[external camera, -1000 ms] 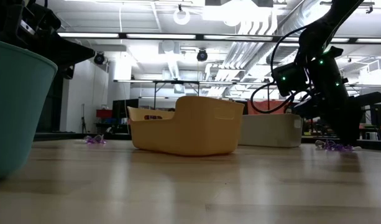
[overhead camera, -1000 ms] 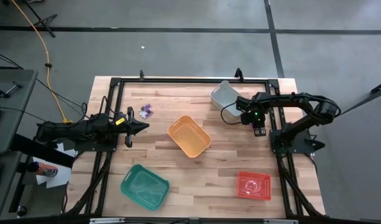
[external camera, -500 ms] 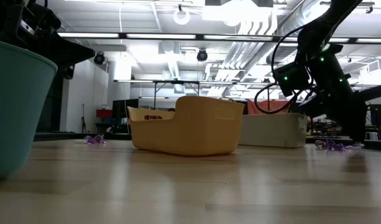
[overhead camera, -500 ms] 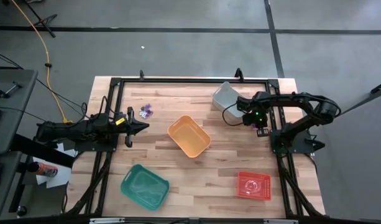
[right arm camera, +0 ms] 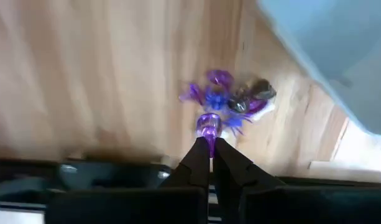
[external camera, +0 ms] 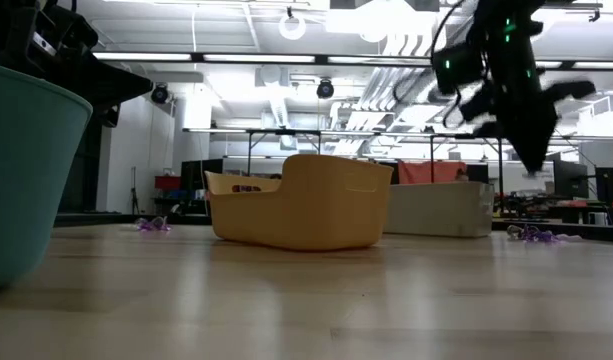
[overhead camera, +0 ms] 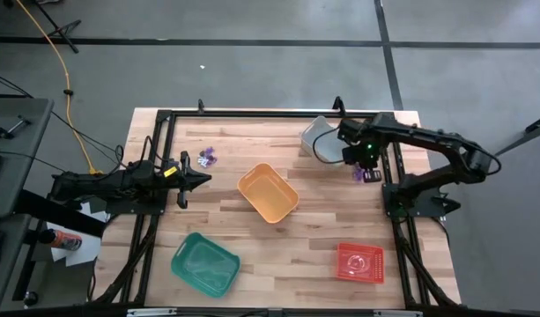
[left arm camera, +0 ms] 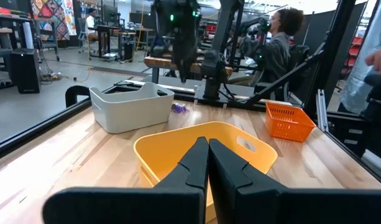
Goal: Sort Halloween decoration
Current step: Put the purple witch hat toy into the white bin
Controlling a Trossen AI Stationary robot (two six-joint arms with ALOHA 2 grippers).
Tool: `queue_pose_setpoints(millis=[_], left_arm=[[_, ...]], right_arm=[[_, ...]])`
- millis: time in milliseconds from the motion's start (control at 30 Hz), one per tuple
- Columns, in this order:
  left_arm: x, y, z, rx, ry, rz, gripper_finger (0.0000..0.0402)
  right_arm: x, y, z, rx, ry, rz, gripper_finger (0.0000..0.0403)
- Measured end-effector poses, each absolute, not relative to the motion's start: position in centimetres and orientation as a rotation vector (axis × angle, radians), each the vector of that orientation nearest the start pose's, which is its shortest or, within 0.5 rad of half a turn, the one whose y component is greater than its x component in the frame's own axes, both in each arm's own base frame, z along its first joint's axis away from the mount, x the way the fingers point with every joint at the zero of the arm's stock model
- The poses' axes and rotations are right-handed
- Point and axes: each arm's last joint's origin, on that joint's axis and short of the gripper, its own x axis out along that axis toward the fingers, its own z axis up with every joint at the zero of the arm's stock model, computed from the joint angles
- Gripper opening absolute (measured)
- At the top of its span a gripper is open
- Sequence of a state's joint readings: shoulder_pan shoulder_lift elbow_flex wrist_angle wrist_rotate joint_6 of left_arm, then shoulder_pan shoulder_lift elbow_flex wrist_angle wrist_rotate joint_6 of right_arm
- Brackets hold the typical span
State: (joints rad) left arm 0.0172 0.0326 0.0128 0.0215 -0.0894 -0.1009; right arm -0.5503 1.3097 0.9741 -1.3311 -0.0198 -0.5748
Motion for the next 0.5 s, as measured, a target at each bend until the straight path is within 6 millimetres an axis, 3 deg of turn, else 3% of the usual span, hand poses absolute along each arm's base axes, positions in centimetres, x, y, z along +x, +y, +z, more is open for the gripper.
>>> queue_pose_setpoints(millis=[267, 500], left_arm=[[9.9, 0.4, 16.7, -0.101, -0.007, 0.106, 0.0001], [9.9, 0.4, 16.7, -0.101, -0.007, 0.107, 0.0001]], right_arm=[[18.0, -9.6, 29.1, 0.330, 1.167, 0.080, 0.0000], [20.7, -10.2, 31.0, 0.308, 0.693, 0.063, 0.0000]])
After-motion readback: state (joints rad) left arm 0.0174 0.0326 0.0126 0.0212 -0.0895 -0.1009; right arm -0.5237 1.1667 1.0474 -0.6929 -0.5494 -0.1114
